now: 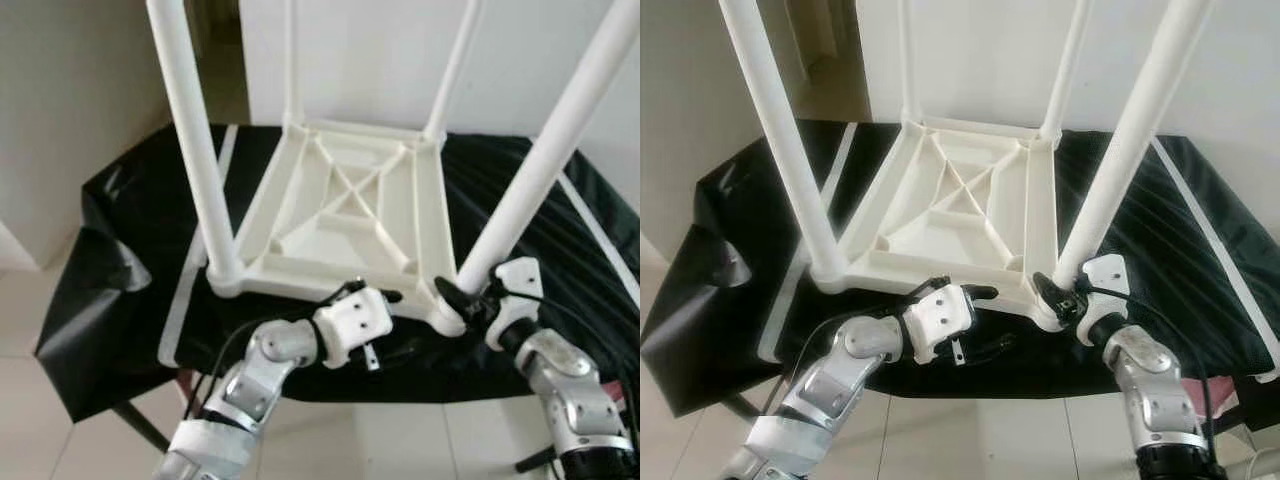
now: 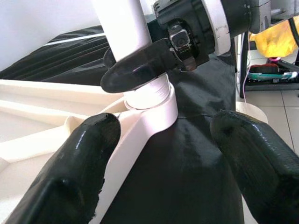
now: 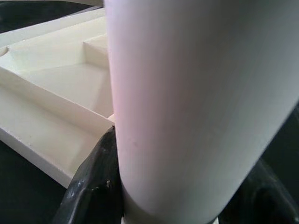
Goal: Building children table
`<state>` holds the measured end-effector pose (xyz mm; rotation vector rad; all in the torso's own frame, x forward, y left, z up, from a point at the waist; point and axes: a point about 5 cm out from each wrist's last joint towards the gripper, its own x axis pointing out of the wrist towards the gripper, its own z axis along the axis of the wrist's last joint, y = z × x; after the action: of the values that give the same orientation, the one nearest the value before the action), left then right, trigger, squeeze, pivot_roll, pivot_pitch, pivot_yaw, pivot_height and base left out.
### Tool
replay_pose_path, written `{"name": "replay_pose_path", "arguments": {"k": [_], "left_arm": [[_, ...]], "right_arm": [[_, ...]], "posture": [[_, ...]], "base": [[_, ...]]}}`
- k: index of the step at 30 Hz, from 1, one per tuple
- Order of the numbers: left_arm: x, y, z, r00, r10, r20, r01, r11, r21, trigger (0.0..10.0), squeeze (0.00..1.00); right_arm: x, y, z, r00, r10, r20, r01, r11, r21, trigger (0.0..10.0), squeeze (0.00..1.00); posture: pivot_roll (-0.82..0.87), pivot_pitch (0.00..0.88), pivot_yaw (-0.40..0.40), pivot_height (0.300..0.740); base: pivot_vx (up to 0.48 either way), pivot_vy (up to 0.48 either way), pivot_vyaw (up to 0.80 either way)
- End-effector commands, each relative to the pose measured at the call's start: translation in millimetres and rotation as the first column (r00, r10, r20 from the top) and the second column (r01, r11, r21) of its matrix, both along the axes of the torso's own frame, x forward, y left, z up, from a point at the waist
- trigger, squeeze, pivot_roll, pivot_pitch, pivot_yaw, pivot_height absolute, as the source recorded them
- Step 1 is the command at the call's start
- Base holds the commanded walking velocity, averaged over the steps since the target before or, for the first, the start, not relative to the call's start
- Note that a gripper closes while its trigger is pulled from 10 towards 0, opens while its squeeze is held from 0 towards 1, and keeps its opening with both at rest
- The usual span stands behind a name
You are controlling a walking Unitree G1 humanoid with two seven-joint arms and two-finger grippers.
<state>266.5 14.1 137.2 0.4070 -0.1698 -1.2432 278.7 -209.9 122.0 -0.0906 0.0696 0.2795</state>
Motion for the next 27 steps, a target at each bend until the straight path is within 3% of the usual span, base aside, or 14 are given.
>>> {"name": "replay_pose_path", "arguments": {"k": [1,5,9,14,16,19,27], "left_arm": [[2.4,1.5,-1,0.997,0.067,0.023,-0.067,0.998,-0.008,10.0,0.0],[5.7,2.2,-4,0.995,0.095,0.032,-0.096,0.995,0.016,10.0,0.0],[11.6,3.8,-6,0.989,0.139,0.041,-0.14,0.99,0.028,10.0,0.0],[12.1,4.3,-6,0.987,0.153,0.046,-0.154,0.988,0.021,10.0,0.0],[12.9,4.4,-7,0.983,0.179,0.029,-0.18,0.984,0.018,10.0,0.0],[13.6,3.0,-7,0.981,0.195,-0.005,-0.195,0.981,0.005,10.0,0.0],[15.0,1.4,-5,0.981,0.192,-0.035,-0.192,0.981,-0.013,10.0,0.0]], "right_arm": [[-6.7,0.2,-24,0.989,-0.1,-0.113,0.098,0.995,-0.022,10.0,0.0],[-7.9,6.7,-28,0.969,-0.214,-0.124,0.217,0.976,0.012,10.0,0.0],[-12.1,19.8,-36,0.902,-0.405,-0.151,0.418,0.907,0.062,10.0,0.0],[-12.0,30.7,-36,0.872,-0.459,-0.172,0.479,0.872,0.1,10.0,0.0],[-9.2,43.0,-32,0.828,-0.528,-0.188,0.557,0.815,0.161,10.0,0.0],[-5.7,54.5,-27,0.838,-0.513,-0.185,0.544,0.813,0.208,10.0,0.0],[-8.2,56.3,-24,0.847,-0.5,-0.181,0.53,0.82,0.216,10.0,0.0]], "posture": [[-0.05,0.0,-0.043,0.74],[-0.05,0.0,-0.046,0.74],[-0.05,0.0,-0.051,0.74],[-0.05,0.0,-0.054,0.74],[-0.04,0.0,-0.063,0.74],[-0.05,0.0,-0.062,0.74],[-0.04,0.0,-0.065,0.74]], "base": [[0.0,0.0,0.0],[0.0,0.0,0.0],[0.0,0.0,0.0],[0.0,0.0,0.0],[0.0,0.0,0.0],[0.0,0.0,0.0],[0.0,0.0,0.0]]}}
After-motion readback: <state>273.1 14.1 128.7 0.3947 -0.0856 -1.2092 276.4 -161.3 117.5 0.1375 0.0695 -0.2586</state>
